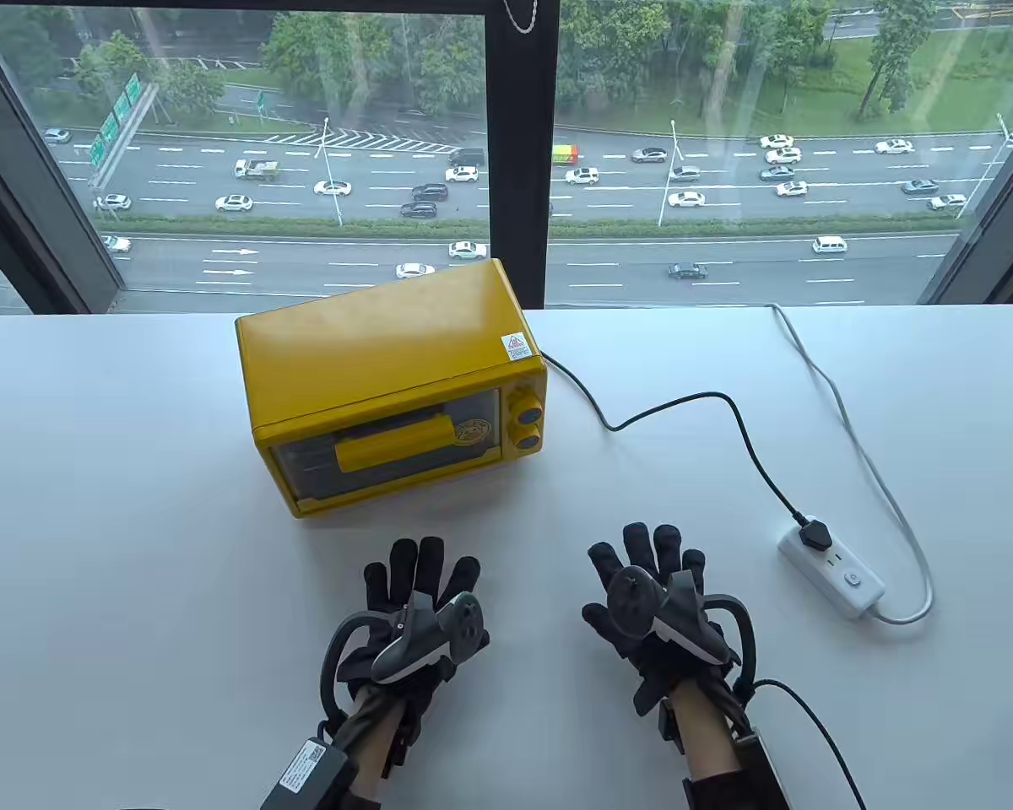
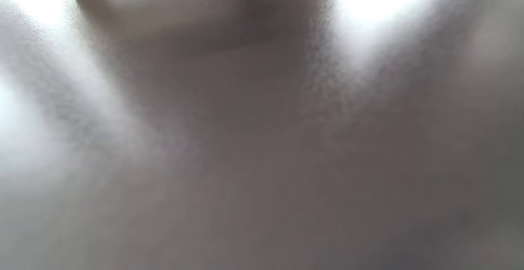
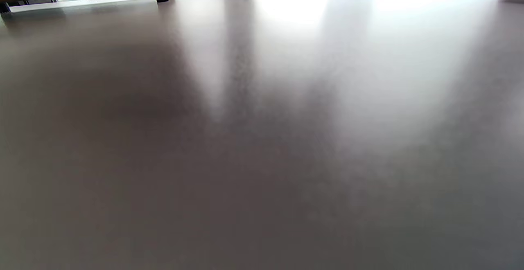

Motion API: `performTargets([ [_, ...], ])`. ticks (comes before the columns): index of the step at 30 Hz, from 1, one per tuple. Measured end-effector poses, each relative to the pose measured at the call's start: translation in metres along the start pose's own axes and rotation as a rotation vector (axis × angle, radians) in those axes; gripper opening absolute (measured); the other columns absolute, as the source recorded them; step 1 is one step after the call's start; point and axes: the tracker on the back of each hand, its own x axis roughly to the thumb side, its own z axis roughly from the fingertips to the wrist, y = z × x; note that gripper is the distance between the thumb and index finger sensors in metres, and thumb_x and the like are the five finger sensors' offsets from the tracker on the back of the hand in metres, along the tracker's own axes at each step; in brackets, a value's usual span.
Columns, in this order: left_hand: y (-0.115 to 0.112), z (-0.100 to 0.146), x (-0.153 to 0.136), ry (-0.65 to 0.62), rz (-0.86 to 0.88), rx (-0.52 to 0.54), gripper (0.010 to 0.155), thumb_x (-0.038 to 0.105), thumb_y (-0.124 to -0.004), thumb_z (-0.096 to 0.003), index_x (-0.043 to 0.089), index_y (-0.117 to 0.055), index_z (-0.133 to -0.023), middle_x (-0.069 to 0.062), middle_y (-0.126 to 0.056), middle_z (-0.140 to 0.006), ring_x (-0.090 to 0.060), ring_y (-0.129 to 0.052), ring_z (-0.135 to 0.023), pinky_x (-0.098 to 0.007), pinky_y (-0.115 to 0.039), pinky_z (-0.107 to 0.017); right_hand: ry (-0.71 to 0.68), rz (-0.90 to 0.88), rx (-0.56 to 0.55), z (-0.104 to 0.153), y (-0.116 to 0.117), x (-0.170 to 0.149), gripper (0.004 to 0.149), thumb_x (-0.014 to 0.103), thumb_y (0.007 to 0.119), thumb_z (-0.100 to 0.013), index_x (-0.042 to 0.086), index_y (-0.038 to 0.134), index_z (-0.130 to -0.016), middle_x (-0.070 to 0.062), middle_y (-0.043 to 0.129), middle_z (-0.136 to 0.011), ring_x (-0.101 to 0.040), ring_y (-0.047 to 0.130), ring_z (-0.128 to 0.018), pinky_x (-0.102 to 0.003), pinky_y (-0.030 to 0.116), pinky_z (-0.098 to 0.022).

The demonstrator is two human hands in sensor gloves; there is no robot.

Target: Unplug the oven

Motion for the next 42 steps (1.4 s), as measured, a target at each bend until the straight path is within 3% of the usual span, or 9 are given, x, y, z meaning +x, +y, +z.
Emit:
performTargets([
  [12, 0.0, -0.001, 0.0, 0.006, -0.001, -0.017, 0.075, 0.063, -0.031, -0.0459, 0.039, 0.013, -0.103, -0.007, 0.025, -0.112, -0.041, 0.022, -0.102, -0.063, -0.001, -0.078, 0.035, 0.023, -0.036, 0.003, -0.01, -0.014, 0.074, 0.065, 0.054, -0.051, 0.045, 0.012, -0.108, -0.003, -0.006, -0.12, -0.035, -0.006, -0.107, -0.058, 0.013, -0.085],
  [23, 0.003, 0.001, 0.001, -0.019, 0.031, -0.009, 0.075, 0.062, -0.032, -0.0462, 0.039, 0.014, -0.102, -0.007, 0.025, -0.111, -0.04, 0.021, -0.103, -0.063, -0.001, -0.078, 0.24, -0.094, -0.213, 0.018, -0.055, -0.098, 0.079, 0.063, 0.059, -0.051, 0.041, 0.01, -0.108, -0.008, -0.006, -0.119, -0.038, -0.002, -0.108, -0.062, 0.018, -0.085],
  [28, 0.004, 0.0, 0.003, -0.03, 0.029, 0.0, 0.075, 0.062, -0.032, -0.0463, 0.039, 0.014, -0.102, -0.007, 0.025, -0.111, -0.04, 0.021, -0.103, -0.063, -0.001, -0.078, 0.39, -0.166, -0.137, 0.016, -0.06, -0.144, 0.087, 0.065, 0.064, -0.049, 0.038, 0.005, -0.108, -0.01, -0.007, -0.119, -0.04, -0.002, -0.108, -0.063, 0.019, -0.084],
  [32, 0.005, 0.001, 0.002, -0.028, 0.04, 0.005, 0.075, 0.062, -0.033, -0.0463, 0.039, 0.013, -0.102, -0.006, 0.024, -0.111, -0.039, 0.021, -0.103, -0.063, -0.001, -0.078, 0.498, -0.212, 0.015, 0.011, -0.047, -0.173, 0.094, 0.065, 0.068, -0.048, 0.038, -0.003, -0.104, -0.012, -0.01, -0.117, -0.043, -0.003, -0.107, -0.064, 0.02, -0.084],
  [36, 0.006, 0.001, 0.0, -0.029, 0.059, 0.012, 0.075, 0.062, -0.033, -0.0464, 0.04, 0.013, -0.102, -0.006, 0.024, -0.112, -0.039, 0.02, -0.103, -0.062, -0.001, -0.078, 0.568, -0.254, 0.099, 0.01, -0.032, -0.198, 0.097, 0.062, 0.071, -0.048, 0.037, -0.006, -0.102, -0.015, -0.008, -0.117, -0.045, 0.002, -0.108, -0.064, 0.023, -0.084],
  [42, 0.005, 0.002, 0.0, -0.04, 0.058, 0.024, 0.075, 0.061, -0.034, -0.0466, 0.04, 0.012, -0.102, -0.006, 0.023, -0.112, -0.038, 0.019, -0.104, -0.062, -0.001, -0.078, 0.605, -0.242, 0.1, 0.001, -0.015, -0.212, 0.094, 0.055, 0.074, -0.05, 0.034, 0.0, -0.105, -0.014, 0.01, -0.121, -0.042, 0.021, -0.112, -0.061, 0.034, -0.085],
])
